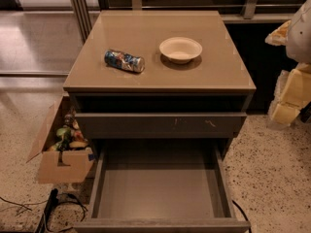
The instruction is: Place redbull can into middle drawer
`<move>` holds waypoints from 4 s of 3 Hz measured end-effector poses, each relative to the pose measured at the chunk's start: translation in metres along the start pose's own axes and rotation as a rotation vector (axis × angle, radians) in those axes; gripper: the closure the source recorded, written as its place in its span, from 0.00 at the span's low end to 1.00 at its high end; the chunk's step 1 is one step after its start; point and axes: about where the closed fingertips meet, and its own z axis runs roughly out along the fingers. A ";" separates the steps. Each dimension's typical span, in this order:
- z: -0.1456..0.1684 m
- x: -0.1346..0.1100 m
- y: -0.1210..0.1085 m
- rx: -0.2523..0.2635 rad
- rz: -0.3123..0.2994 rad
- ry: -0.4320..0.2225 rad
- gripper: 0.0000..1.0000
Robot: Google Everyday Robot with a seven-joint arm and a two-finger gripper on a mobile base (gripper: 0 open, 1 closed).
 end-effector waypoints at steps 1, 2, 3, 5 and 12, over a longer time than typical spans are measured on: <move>0.000 0.000 0.000 0.002 0.000 -0.001 0.00; -0.002 -0.043 -0.008 0.023 -0.041 -0.089 0.00; -0.001 -0.083 -0.016 0.022 -0.067 -0.183 0.00; 0.007 -0.175 -0.034 0.039 -0.081 -0.380 0.00; 0.168 -0.301 -0.148 0.025 0.016 -0.662 0.00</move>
Offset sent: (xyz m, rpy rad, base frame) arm 0.0276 0.0748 0.0233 0.1123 -0.0904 0.1179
